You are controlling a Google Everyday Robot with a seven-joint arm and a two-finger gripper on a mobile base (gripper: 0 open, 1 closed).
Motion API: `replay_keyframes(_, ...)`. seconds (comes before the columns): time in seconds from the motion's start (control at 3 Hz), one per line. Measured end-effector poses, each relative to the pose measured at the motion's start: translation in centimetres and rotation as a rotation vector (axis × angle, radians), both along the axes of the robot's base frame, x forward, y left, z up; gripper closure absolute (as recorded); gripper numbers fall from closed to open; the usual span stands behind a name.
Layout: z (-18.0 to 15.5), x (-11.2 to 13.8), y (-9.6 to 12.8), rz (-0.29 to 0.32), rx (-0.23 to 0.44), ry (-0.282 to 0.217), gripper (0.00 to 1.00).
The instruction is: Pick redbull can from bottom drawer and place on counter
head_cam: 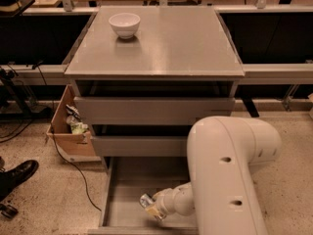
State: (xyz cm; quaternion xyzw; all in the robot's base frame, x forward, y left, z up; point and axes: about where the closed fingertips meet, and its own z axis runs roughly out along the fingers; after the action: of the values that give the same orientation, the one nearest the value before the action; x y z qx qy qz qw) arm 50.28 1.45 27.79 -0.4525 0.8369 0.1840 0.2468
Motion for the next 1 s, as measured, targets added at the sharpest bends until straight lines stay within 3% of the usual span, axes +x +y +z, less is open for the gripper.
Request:
replay_keyframes(0.33, 4.4, -1.7, -1.7, 0.085, -0.03, -0.022, 1.0)
replay_keyframes(0.67, 6.6, -0.9, -1.7, 0.119, -0.04, -0.061, 1.0)
replay_keyframes(1.0, 7.1, -0.8, -1.5, 0.125, -0.047, -0.06, 1.0)
